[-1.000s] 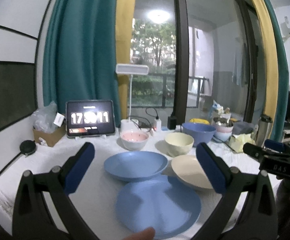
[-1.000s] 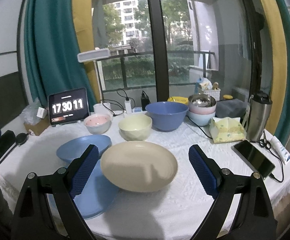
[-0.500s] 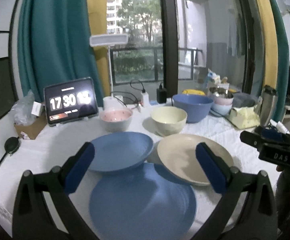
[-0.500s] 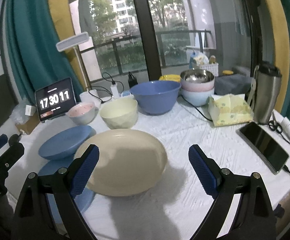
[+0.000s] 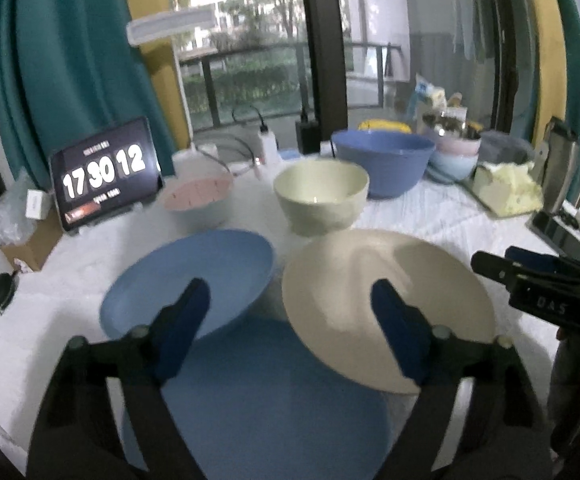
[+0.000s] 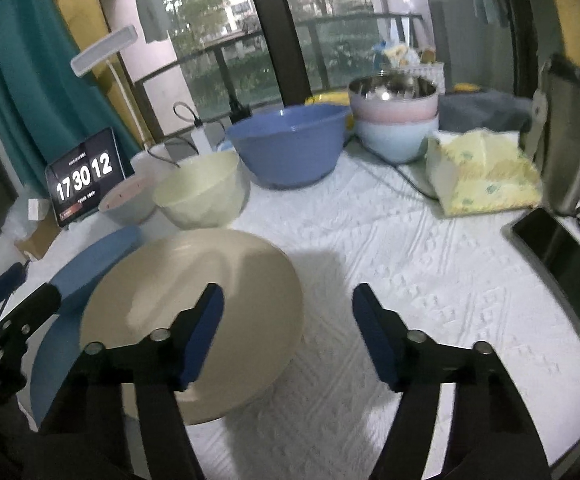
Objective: Organize plates and bowls
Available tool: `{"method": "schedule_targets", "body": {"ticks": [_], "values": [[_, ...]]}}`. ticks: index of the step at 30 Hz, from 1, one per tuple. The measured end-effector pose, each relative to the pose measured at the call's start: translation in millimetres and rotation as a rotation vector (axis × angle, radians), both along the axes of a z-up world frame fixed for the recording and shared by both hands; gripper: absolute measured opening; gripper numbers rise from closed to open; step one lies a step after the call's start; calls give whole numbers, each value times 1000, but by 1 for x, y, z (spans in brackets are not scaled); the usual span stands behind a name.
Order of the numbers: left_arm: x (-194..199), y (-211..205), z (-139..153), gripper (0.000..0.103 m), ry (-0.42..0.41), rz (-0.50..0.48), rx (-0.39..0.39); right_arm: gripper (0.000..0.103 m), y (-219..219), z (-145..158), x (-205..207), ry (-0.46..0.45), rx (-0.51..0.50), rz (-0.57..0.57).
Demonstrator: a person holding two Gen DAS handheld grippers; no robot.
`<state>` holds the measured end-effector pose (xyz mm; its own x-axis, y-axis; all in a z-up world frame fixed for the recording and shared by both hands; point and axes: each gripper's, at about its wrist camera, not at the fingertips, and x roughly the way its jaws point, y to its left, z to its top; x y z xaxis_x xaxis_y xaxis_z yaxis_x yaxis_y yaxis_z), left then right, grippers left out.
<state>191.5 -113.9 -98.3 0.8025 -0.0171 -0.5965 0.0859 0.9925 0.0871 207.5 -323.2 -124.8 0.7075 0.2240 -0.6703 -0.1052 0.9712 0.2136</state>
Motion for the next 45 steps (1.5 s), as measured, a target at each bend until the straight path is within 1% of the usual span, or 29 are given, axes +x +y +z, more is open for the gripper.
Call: {"method": "schedule_targets", "body": {"ticks": [2, 4, 9, 12, 15, 17, 19, 21, 24, 27, 32, 35, 39, 43, 45], "values": [[10, -2, -9, 69, 41, 14, 7, 63, -2, -6, 6, 19, 9, 3], [16, -3, -15, 65, 69, 27, 8, 58, -5, -11, 11, 40, 19, 3], [27, -7, -27, 59, 117, 44, 25, 52, -6, -21, 18, 72, 42, 16], [32, -10, -34, 56, 151, 43, 30, 44, -6, -25, 22, 89, 46, 24], [35, -10, -40, 49, 178, 48, 27, 38, -3, -27, 25, 102, 45, 34], [35, -12, -40, 45, 179, 39, 29, 33, -3, -28, 25, 110, 43, 42], [35, -15, -40, 44, 179, 24, 35, 26, -2, -29, 27, 116, 38, 48], [34, -19, -41, 42, 182, 13, 40, 20, -1, -30, 26, 119, 32, 54], [34, -21, -40, 41, 183, 11, 40, 17, -1, -29, 26, 115, 23, 54], [33, -21, -39, 36, 186, 12, 41, 15, -1, -29, 26, 114, 21, 42], [30, -25, -35, 35, 178, -6, 41, 15, -6, -26, 23, 107, 21, 21], [28, -29, -32, 35, 164, -29, 42, 15, -10, -22, 20, 95, 14, 8], [27, -41, -31, 35, 167, -68, 40, 15, -23, -16, 15, 84, 4, -25], [26, -57, -34, 35, 182, -115, 41, 15, -39, -14, 10, 80, -11, -66], [27, -64, -39, 35, 203, -136, 46, 15, -46, -16, 8, 87, -20, -84]]}}
